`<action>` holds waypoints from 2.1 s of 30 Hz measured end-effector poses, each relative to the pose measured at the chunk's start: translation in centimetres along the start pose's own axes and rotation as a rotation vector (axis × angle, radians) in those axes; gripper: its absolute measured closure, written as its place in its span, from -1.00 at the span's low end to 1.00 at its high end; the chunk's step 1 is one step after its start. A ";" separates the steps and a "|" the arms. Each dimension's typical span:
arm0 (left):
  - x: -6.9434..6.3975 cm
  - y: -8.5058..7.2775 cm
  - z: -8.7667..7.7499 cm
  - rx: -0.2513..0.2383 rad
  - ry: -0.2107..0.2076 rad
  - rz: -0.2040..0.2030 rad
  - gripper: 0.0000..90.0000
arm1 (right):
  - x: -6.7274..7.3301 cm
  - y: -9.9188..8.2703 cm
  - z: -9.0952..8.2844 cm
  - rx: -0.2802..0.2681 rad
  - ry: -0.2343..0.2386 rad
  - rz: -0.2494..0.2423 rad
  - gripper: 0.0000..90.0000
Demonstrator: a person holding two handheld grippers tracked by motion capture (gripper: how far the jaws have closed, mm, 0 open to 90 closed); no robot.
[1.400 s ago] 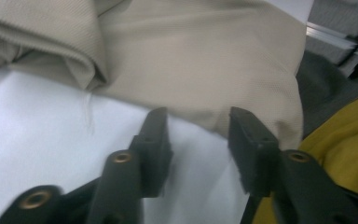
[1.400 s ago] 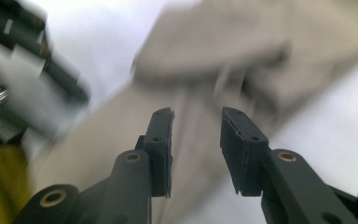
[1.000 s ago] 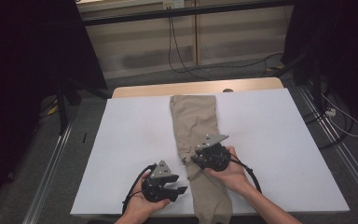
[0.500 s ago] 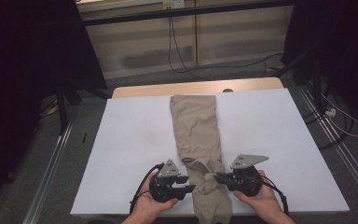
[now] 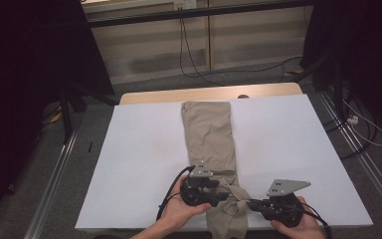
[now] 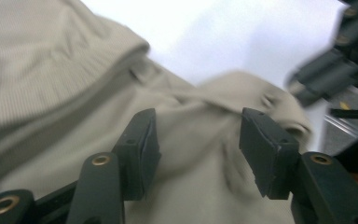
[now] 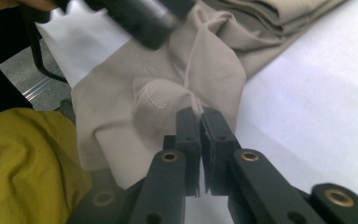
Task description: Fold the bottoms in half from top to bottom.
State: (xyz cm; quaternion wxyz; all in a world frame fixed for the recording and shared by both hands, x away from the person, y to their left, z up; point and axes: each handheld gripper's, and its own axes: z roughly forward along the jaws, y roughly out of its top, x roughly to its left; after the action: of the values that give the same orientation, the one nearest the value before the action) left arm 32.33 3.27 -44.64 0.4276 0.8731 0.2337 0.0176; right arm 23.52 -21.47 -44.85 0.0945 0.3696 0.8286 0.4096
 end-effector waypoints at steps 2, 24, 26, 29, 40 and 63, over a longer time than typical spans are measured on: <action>0.2 0.1 1.2 0.019 0.022 0.022 0.24 | 0.0 -0.4 -0.1 0.036 -0.005 -0.019 0.85; 3.1 0.9 -2.5 -0.020 0.073 -0.013 1.00 | 2.5 3.0 4.6 0.056 -0.005 -0.099 0.97; 3.4 0.6 -3.2 0.000 0.081 -0.021 1.00 | 2.8 3.1 4.5 0.052 0.024 -0.100 1.00; 3.4 0.0 -4.6 0.008 0.082 -0.028 1.00 | 3.8 3.3 3.9 0.016 0.089 -0.094 1.00; 5.3 0.6 -3.0 0.030 0.105 -0.049 1.00 | 2.1 4.3 3.1 -0.126 0.156 0.054 1.00; -1.2 -0.6 0.6 0.063 0.011 0.148 0.18 | -1.3 1.4 2.4 -0.013 -0.018 0.063 0.27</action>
State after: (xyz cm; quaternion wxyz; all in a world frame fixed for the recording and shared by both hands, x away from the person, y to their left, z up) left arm 31.18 2.64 -45.27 0.3963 0.9008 0.1712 0.0468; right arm 26.31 -20.34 -45.58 0.0913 0.3985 0.8130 0.4145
